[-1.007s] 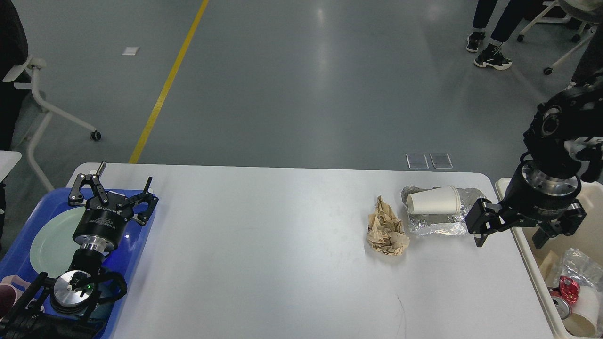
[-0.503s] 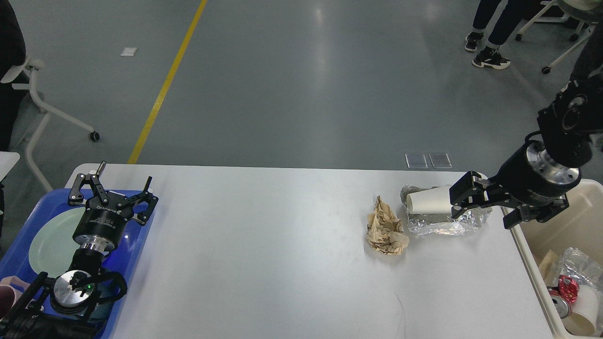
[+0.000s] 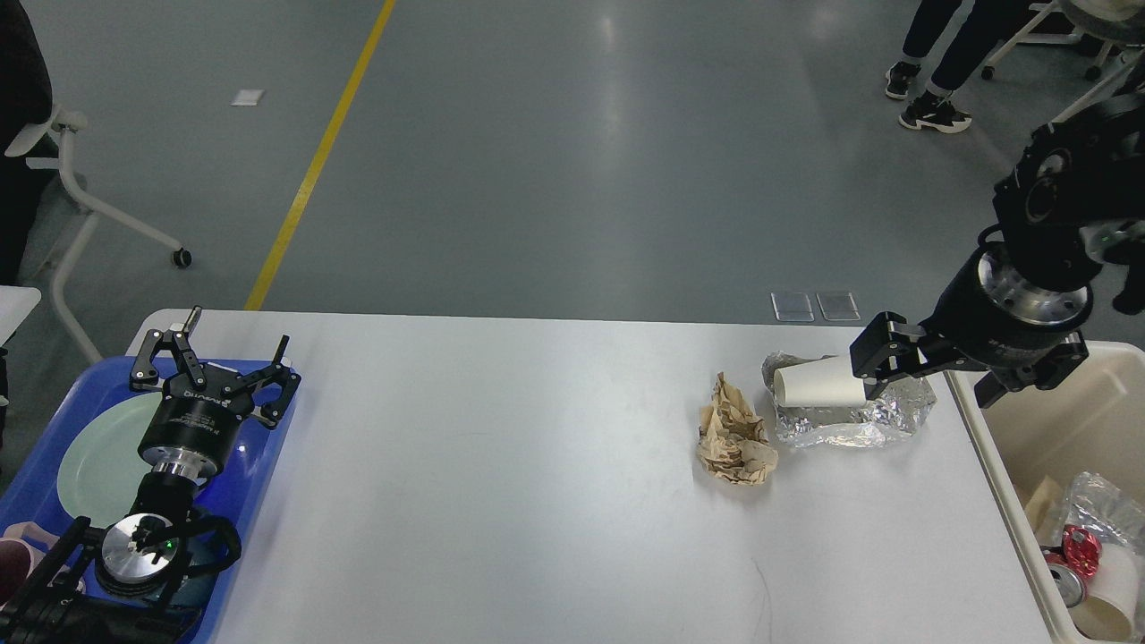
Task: Tidy desktop
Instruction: 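Lower the right gripper onto the crumpled tan paper scrap and grasp it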
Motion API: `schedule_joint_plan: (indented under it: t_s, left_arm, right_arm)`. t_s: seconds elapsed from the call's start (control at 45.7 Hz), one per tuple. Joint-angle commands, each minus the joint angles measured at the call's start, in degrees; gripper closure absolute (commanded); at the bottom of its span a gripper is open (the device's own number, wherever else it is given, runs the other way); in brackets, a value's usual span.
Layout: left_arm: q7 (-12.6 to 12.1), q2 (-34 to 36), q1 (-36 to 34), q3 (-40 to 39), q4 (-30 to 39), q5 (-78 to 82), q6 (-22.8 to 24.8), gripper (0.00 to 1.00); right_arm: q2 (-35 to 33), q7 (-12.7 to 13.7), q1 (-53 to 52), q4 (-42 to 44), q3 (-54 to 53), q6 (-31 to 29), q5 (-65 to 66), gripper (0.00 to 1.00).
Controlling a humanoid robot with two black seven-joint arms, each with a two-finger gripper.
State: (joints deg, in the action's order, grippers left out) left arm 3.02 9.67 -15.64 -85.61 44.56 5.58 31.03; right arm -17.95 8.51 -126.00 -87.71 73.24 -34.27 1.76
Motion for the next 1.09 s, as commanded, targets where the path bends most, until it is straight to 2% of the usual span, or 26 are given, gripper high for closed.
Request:
schedule_joint_plan:
  t_s: [0.0,0.066,0.131,0.219,0.328,0.416,0.547,0.788,1.072]
  left_arm:
    - [-0.04,0.0,0.0,0.0,0.0,0.04,0.0,0.03]
    - [0.05,0.0,0.0,0.0,0.0,-0.05,0.0,0.03]
    - [0.05,0.0,0.0,0.0,0.0,0.04,0.0,0.03]
    - [0.05,0.0,0.0,0.0,0.0,-0.05,0.0,0.03]
    - [0.05,0.0,0.0,0.0,0.0,-0.05,0.0,0.03]
    - [-0.03,0.0,0.0,0.0,0.0,-0.05,0.0,0.04]
    - [0.05,0.0,0.0,0.0,0.0,-0.05,0.0,0.03]
    - [-0.03,0.0,0.0,0.0,0.0,-0.05,0.0,0.03]
    - [0.05,0.0,0.0,0.0,0.0,0.04,0.0,0.03]
  right_arm:
    - [-0.15,0.45,7.86,6.05,-5.82,1.22,-0.27,0.01]
    - [0.2,1.86,12.26,9.22,-8.19,1.92,-0.18,0.01]
    - [0.72,4.4,17.88,13.61,-10.13,2.18,-0.09,0.0]
    - [4.32,6.34,26.66,21.68,-13.12,3.32,-0.09,0.01]
    - [7.84,6.34,36.08,33.38,-16.02,3.68,-0.88,0.01]
    - [9.51,6.34,40.39,38.22,-18.65,3.68,-1.06,0.0]
    - [10.74,6.43,44.52,41.21,-22.7,3.94,-0.97,0.01]
    - [11.89,6.34,50.85,48.86,-23.23,7.63,-0.97,0.01]
    - [13.03,6.34,56.39,51.76,-24.46,12.55,-0.97,0.02]
